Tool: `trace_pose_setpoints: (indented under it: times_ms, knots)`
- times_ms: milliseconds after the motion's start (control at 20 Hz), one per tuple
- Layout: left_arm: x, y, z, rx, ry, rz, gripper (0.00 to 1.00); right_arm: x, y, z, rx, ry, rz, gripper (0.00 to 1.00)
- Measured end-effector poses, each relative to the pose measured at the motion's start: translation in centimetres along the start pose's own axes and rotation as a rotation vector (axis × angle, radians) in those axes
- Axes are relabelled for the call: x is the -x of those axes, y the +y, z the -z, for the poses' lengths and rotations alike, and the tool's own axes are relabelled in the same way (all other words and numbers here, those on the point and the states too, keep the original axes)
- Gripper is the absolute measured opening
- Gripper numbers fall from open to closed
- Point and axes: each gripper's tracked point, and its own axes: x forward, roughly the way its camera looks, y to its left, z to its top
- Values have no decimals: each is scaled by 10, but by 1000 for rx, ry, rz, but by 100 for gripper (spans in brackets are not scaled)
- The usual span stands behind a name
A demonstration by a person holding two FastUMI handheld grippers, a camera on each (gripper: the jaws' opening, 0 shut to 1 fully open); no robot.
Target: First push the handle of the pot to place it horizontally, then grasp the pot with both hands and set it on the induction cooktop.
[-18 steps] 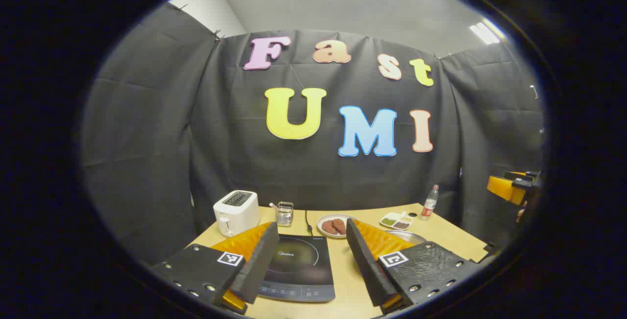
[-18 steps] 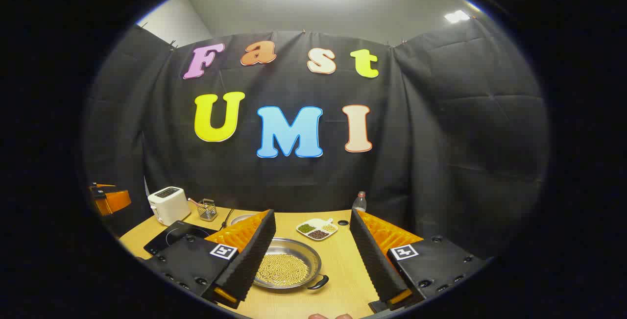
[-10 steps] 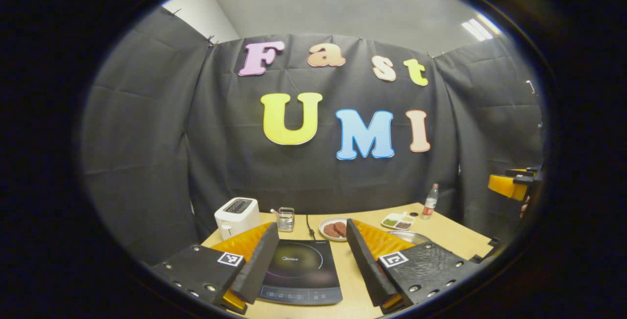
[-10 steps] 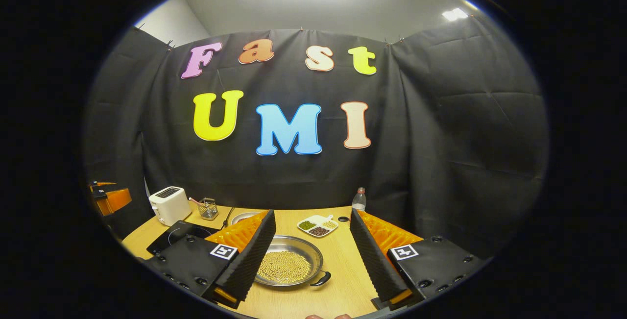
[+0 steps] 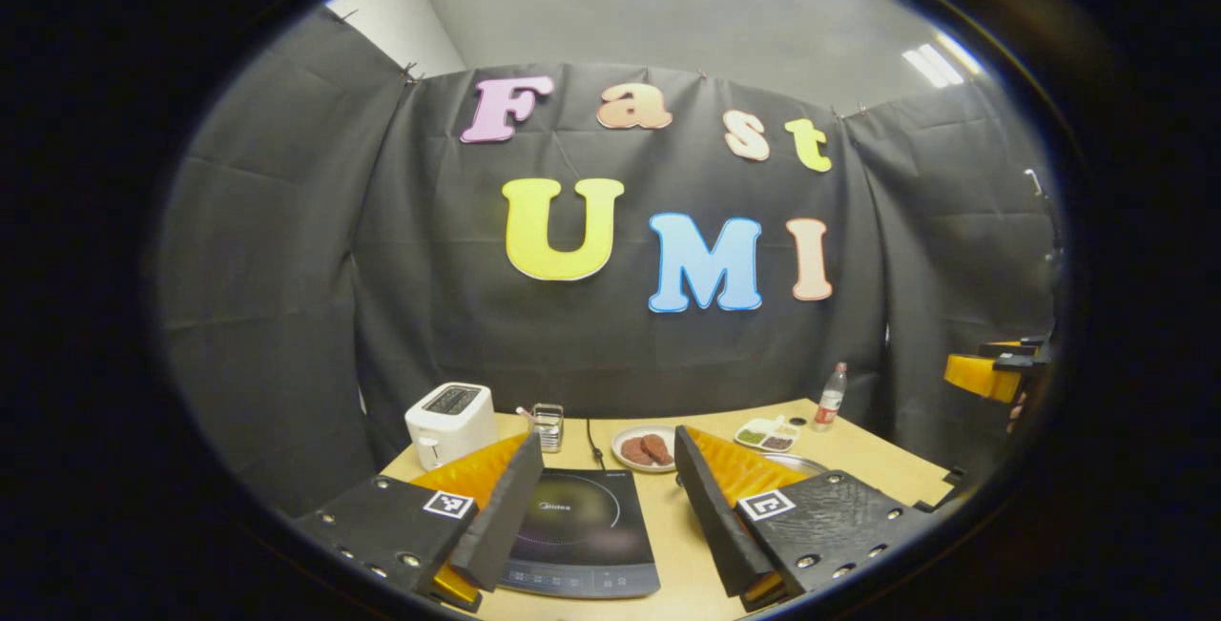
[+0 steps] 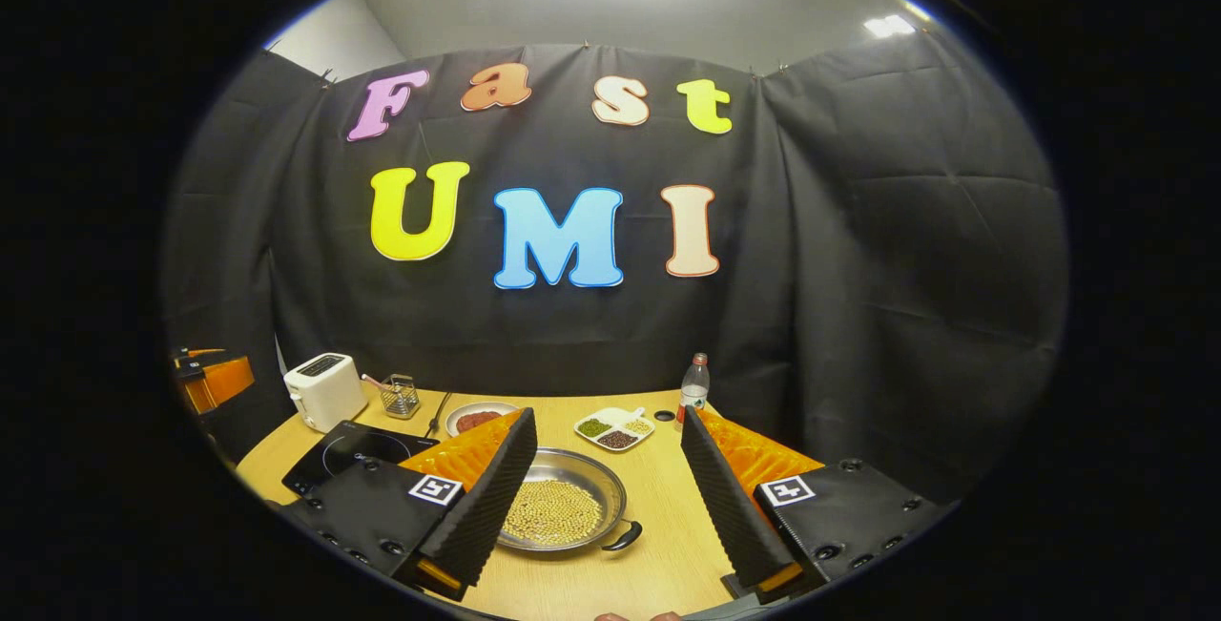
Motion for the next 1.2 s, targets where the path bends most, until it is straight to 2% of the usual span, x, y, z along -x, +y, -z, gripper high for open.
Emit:
trace_pose_setpoints:
  times_ms: [200,350,450,650,750,800,900,950,1000,1050,1150,1200]
  knots:
    - [-3,-2,7,5,15,15,87,-3,4,7,3,33,-11,97]
    - [-5,-1,10,10,18,14,82,-3,10,5,13,44,-27,97]
    - [-5,-1,11,15,17,14,82,-5,14,0,44,36,-36,96]
    - [-4,4,10,18,15,6,82,-11,29,1,55,62,-89,98]
    - [-3,11,5,-14,-10,-20,82,-15,35,7,68,102,-114,97]
    - [-2,14,1,-30,-20,-27,85,-17,40,11,67,122,-132,98]
    - [-1,14,-1,-30,-23,-33,82,-21,47,22,60,171,-160,96]
    - [0,15,-2,-21,-25,-35,82,-23,51,28,56,200,-178,89]
    - [2,17,-3,-21,-26,-39,82,-23,60,36,53,231,-212,87]
    - [3,19,-3,-39,-26,-50,87,-23,69,40,49,254,-251,80]
    - [3,25,-3,-78,-24,-72,82,-25,75,55,58,304,-296,65]
    - [4,23,-3,-83,-19,-76,85,-26,76,65,65,333,-309,59]
